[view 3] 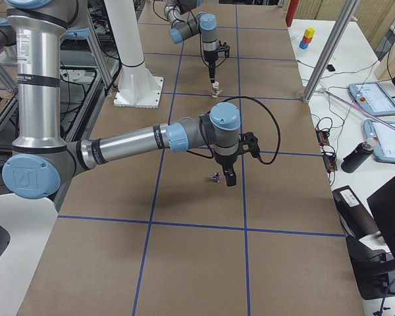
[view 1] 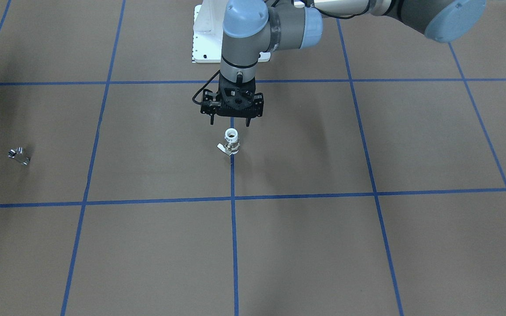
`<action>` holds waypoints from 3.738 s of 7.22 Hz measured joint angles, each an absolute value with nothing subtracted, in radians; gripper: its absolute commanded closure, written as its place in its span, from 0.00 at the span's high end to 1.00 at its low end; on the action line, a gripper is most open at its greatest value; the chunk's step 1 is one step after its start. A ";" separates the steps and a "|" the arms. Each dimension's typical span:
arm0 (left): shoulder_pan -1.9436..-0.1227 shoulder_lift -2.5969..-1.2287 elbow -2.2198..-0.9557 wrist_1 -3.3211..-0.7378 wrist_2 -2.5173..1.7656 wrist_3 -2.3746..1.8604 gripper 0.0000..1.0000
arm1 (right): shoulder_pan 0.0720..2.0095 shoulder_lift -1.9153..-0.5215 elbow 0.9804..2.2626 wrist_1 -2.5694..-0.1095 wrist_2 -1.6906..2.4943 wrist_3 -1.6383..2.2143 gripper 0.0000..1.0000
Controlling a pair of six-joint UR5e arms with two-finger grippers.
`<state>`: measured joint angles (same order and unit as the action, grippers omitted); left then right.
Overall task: Assemble PPR valve and pipe with both arms
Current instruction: 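Lower the white valve upright onto the table and open the left gripper, then withdraw the left arm away from the placed valve, then lower the right gripper onto the chrome fitting and close on it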
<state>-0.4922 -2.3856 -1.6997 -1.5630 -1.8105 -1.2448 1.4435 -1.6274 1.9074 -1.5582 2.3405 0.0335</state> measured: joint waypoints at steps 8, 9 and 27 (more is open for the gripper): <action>-1.287 -1.690 -2.218 -1.170 -2.200 0.089 1.00 | 1.165 -1.674 1.999 -1.309 2.243 0.571 1.00; -1.380 -1.617 -2.190 -1.181 -2.228 0.218 1.00 | 1.122 -1.678 1.972 -1.272 2.205 0.601 1.00; -1.460 -1.520 -2.174 -1.262 -2.250 0.305 1.00 | 0.952 -1.590 1.620 -1.037 2.096 0.656 0.00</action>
